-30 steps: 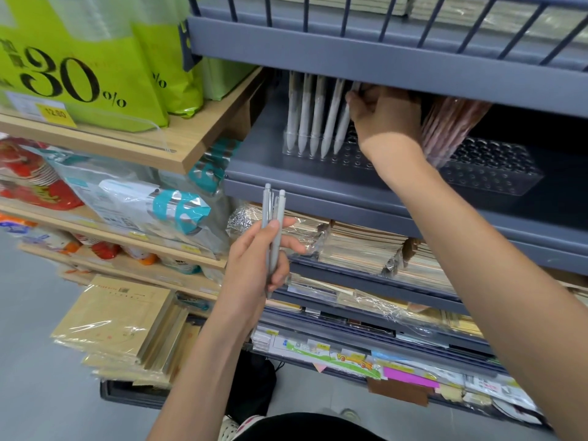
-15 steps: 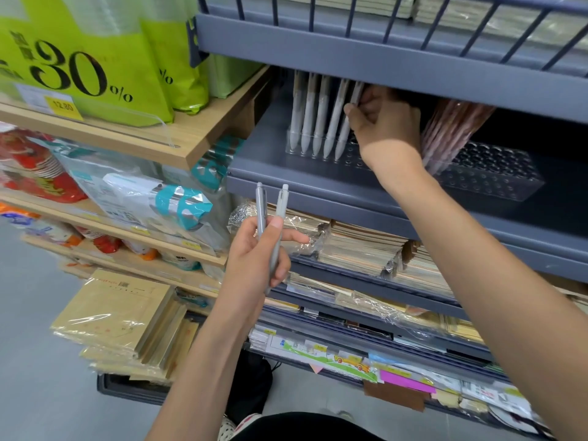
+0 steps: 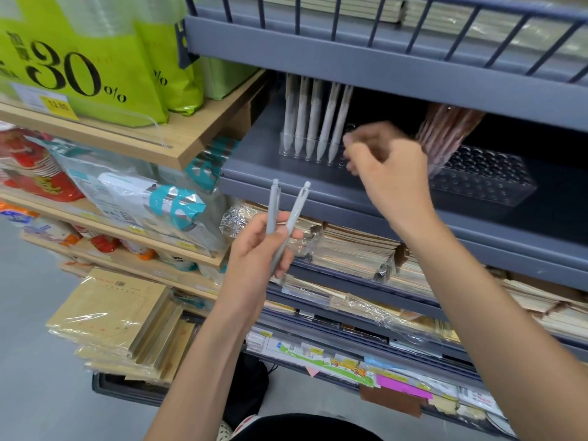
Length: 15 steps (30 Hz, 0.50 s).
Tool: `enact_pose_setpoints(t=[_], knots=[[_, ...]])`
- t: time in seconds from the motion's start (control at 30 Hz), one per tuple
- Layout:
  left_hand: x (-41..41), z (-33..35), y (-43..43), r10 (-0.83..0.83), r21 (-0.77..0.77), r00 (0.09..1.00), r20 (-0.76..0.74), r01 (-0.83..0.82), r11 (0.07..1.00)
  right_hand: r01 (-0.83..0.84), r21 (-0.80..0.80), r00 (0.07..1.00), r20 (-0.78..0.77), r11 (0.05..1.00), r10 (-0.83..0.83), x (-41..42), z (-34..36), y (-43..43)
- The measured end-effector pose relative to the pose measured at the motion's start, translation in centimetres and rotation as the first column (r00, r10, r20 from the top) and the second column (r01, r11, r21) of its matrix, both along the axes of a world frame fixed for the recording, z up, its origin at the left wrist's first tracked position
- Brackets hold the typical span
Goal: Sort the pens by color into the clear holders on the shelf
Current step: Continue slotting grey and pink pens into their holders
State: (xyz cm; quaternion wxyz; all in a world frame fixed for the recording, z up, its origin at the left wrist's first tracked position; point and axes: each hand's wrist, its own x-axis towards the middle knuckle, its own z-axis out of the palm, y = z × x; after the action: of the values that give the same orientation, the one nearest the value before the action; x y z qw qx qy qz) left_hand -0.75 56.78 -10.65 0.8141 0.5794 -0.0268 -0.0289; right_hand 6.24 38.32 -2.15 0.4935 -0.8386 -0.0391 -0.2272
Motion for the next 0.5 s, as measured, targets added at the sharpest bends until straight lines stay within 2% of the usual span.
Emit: enact_pose_setpoints(t=[0.07,0.17,0.3,0.43,0.5], knots=[[0.1,0.2,-0.5,-0.008,0.027,1.0,0.022,0.007,1.0,-0.156,-0.031,0.982,-0.117,0.987,0.151,-1.7,-0.6,-0.1],[0.3,0.5,-1.8,-0.042,0.051,0.998,0.053,0.039,0.998,-0.287,0.058,0.935,-0.201,0.956,0.292,-3.0,-1.3,-0.2],[0.5,0.7,-3.3,-0.058,0.076,0.996,0.073,0.053,0.996,-0.292,0.211,0.923,-0.191,0.933,0.333,-3.6,-1.5,-1.5],[0.7,0.5,-4.3,-0.074,0.111,0.996,0.042,0.069,0.991,-0.156,0.401,0.977,-0.071,0.902,0.201,-3.7,-0.6,-3.2],[0.7,0.4,-4.6,-0.089,0.135,0.995,0.034,0.084,0.987,-0.168,0.463,0.969,-0.082,0.87,0.231,-3.8,-0.6,-3.5]])
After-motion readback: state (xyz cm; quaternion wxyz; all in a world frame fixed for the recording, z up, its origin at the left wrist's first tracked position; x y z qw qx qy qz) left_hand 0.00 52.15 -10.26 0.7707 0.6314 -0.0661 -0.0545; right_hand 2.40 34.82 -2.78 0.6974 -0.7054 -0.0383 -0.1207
